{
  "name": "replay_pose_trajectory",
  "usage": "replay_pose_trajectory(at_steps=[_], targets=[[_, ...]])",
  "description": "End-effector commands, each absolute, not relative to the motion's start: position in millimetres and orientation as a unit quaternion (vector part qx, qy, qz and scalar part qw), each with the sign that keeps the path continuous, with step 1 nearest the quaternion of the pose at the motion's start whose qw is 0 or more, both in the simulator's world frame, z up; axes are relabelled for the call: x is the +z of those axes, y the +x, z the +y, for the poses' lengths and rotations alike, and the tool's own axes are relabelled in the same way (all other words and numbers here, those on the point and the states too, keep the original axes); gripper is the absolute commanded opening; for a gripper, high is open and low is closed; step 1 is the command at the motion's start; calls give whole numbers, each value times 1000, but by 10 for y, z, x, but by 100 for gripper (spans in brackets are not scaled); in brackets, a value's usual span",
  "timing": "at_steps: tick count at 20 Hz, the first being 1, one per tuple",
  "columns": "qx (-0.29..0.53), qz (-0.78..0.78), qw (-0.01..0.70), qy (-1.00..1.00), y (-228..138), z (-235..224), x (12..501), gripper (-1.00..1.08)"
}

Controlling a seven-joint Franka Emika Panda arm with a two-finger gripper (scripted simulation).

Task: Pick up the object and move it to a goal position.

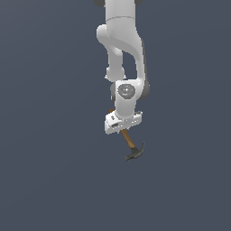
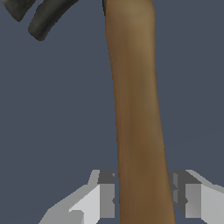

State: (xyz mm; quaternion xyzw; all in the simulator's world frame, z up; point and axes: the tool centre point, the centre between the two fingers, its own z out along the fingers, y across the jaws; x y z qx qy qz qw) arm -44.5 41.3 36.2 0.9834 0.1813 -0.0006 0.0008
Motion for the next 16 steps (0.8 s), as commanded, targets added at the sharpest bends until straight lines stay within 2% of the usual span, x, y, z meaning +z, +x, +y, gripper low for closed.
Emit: replay_pose_trajectory(at_steps=[1, 8, 16], targets=[[2, 181, 1, 983, -427, 365, 504, -100], [2, 181, 1, 983, -422, 155, 1054, -100], [1, 182, 0, 983, -407, -170, 1927, -100]])
